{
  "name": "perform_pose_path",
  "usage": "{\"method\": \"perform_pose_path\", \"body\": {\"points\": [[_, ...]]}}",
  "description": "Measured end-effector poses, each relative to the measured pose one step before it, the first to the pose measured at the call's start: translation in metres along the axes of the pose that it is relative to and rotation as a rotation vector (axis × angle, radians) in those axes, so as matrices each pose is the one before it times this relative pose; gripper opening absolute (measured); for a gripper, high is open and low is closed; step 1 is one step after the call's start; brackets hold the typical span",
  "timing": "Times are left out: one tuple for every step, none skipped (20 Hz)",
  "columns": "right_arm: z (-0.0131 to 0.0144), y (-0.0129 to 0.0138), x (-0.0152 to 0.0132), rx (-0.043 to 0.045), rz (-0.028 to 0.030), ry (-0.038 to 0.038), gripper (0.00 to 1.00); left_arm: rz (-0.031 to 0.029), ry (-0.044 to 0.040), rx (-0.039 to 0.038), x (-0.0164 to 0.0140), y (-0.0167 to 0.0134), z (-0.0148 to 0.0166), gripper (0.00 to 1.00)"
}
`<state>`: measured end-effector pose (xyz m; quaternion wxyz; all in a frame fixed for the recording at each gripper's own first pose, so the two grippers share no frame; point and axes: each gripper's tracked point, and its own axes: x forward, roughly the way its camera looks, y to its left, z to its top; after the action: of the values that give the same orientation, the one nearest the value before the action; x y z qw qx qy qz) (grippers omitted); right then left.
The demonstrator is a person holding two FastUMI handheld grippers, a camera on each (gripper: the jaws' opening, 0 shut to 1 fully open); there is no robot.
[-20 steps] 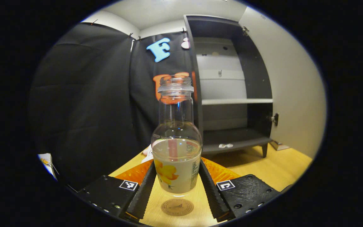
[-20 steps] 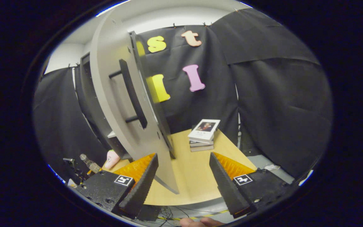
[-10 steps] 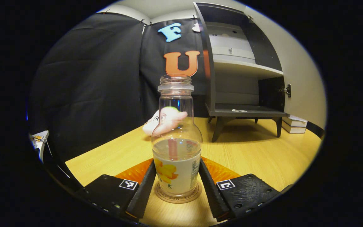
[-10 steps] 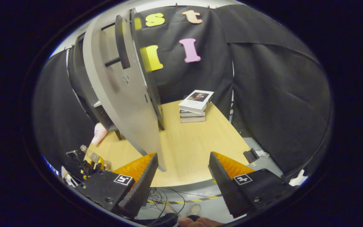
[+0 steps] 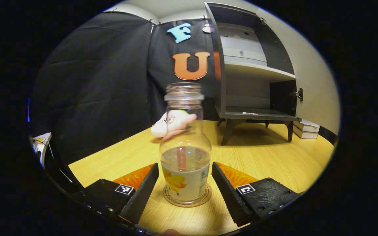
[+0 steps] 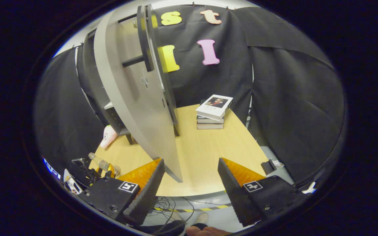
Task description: Open the cabinet door with the right hand, grasp the bottle in the cabinet with the left hand and place it on the coaster, then close the cabinet door with the right hand.
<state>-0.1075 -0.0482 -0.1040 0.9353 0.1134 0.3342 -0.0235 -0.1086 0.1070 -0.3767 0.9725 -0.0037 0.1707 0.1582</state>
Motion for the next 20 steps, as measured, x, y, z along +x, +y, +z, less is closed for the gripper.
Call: {"method": "perform_pose_path", "body": {"points": [[0.00123, -0.00050, -0.00002, -0.00020, 0.00072, -0.00025, 1.00, -0.00070, 0.00502, 0.00066, -0.00010, -0.00156, 0.00080, 0.98], [-0.00075, -0.00109, 0.00053, 0.00352, 0.00089, -0.00137, 1.00, -0.00171, 0.00420, 0.00423, -0.00214, 0.00040, 0.00125, 0.98], [0.00139, -0.00076, 0.00162, 0.00657, 0.00113, -0.00064, 1.00, -0.00254, 0.00671, 0.01506, -0.00301, -0.00100, 0.00072, 0.98], [0.00011, -0.00097, 0.00080, 0.00804, -0.00092, -0.00372, 1.00, -0.00534, 0.01158, 0.01653, -0.00436, -0.00218, 0.00105, 0.98], [0.00334, -0.00234, 0.00112, 0.00800, -0.00321, -0.01209, 1.00, -0.00572, 0.00503, 0.01247, -0.00577, 0.00066, 0.00240, 0.98], [0.00547, -0.00032, -0.00004, 0.00867, 0.00365, -0.01783, 1.00, -0.00533, 0.00477, 0.01468, -0.00761, 0.00189, 0.00472, 0.98], [0.00617, 0.00021, 0.00079, 0.00047, 0.00570, -0.01597, 1.00, -0.00456, 0.00396, 0.01311, -0.00736, 0.00127, 0.00732, 0.98], [0.00200, 0.00035, 0.00070, -0.00898, 0.00421, -0.01013, 1.00, -0.00261, -0.00332, 0.01333, -0.00872, 0.00190, 0.00937, 0.98], [0.00399, -0.00020, 0.00112, -0.01184, 0.00612, -0.01174, 1.00, 0.00121, -0.01418, 0.01583, -0.00953, 0.00280, 0.01450, 0.98], [0.00406, 0.00015, 0.00059, -0.01006, 0.01076, -0.01361, 1.00, 0.00652, -0.01614, 0.01679, -0.00874, 0.00265, 0.01606, 0.98], [0.00466, 0.00057, 0.00102, -0.00939, 0.01295, -0.00953, 1.00, -0.00304, -0.01229, 0.00993, -0.00781, 0.00246, 0.01792, 0.98], [0.00165, 0.00110, 0.00123, -0.00681, 0.01861, -0.00678, 1.00, 0.00736, -0.02197, 0.00557, -0.00856, 0.00302, 0.02163, 0.98], [0.00492, 0.00043, 0.00104, -0.00218, 0.01838, -0.00993, 1.00, -0.00287, -0.02825, -0.00252, -0.00883, 0.00040, 0.02540, 0.98], [0.00429, -0.00023, 0.00048, -0.00327, 0.01690, -0.01141, 1.00, -0.00098, -0.03350, 0.00524, -0.00813, -0.00190, 0.02760, 0.97], [0.00768, -0.00172, 0.00044, -0.00549, 0.00886, -0.01990, 1.00, 0.00012, -0.03446, 0.00783, -0.00669, -0.00061, 0.03077, 0.97], [0.00945, -0.00233, -0.00041, -0.00893, 0.00383, -0.02982, 1.00, 0.00092, -0.03709, 0.00560, -0.00554, -0.00125, 0.02842, 0.96], [0.01156, -0.00064, 0.00068, -0.01835, 0.00865, -0.03381, 1.00, 0.00098, -0.03551, 0.00227, -0.00490, -0.00072, 0.03022, 0.96], [0.01040, 0.00213, 0.00180, -0.02702, 0.01094, -0.03362, 0.99, -0.00756, -0.03711, -0.00461, -0.00338, -0.00270, 0.03117, 0.96], [0.01405, 0.00249, 0.00305, -0.03199, 0.01213, -0.03854, 1.00, -0.00885, -0.03114, -0.01100, -0.00130, -0.00462, 0.02857, 0.96], [0.01256, 0.00137, 0.00127, -0.03514, 0.00935, -0.04081, 1.00, -0.00740, -0.02365, -0.00923, -0.00110, -0.00605, 0.02560, 0.96]]}}
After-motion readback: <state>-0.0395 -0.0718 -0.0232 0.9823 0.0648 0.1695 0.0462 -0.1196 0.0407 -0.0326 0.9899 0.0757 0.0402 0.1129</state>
